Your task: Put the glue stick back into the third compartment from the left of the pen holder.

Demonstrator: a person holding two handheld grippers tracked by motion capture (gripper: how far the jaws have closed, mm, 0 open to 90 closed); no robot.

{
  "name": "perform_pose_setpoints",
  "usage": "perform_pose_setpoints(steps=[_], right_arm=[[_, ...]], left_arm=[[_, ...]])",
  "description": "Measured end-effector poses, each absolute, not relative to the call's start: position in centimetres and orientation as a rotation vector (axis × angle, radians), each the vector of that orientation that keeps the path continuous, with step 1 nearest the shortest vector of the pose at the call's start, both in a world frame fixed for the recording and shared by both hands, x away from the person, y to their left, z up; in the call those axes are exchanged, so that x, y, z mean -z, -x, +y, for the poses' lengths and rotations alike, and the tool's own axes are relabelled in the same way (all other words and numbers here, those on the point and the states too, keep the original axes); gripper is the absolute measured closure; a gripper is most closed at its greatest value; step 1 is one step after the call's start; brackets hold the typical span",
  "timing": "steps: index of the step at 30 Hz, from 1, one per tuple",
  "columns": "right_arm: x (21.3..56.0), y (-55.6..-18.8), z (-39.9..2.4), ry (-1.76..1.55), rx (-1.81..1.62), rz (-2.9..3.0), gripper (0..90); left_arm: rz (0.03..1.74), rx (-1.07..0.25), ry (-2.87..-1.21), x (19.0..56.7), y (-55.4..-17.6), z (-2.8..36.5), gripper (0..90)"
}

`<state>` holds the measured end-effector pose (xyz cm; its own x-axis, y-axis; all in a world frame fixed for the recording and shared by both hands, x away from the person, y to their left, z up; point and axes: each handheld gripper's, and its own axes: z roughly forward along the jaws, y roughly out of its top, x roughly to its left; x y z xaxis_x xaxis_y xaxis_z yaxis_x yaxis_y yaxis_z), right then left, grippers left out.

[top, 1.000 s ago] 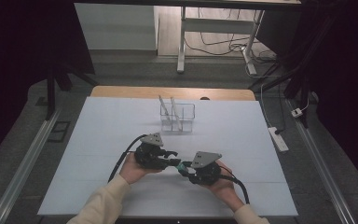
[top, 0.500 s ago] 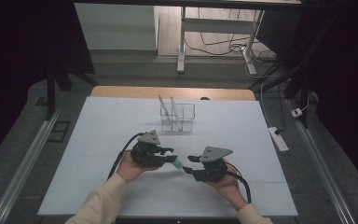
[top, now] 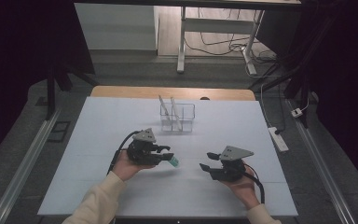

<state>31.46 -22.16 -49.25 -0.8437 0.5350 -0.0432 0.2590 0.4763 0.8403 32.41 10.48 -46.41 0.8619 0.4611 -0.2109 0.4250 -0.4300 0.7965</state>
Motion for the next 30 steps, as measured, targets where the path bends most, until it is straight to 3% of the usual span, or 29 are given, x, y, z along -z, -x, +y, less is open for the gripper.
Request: perform_pose_setpoints(steps=[15, 30], right_arm=[[49.7, -30.4, -28.0, -0.812, -1.249, 2.352, 44.8], [49.8, -30.9, -28.8, -0.833, -1.252, 2.348, 42.5]], left_arm=[[0.662, -0.085, -2.049, 45.7, -32.6, 11.4, 64.6], [0.685, -0.080, -2.006, 43.9, -34.3, 11.1, 64.6]])
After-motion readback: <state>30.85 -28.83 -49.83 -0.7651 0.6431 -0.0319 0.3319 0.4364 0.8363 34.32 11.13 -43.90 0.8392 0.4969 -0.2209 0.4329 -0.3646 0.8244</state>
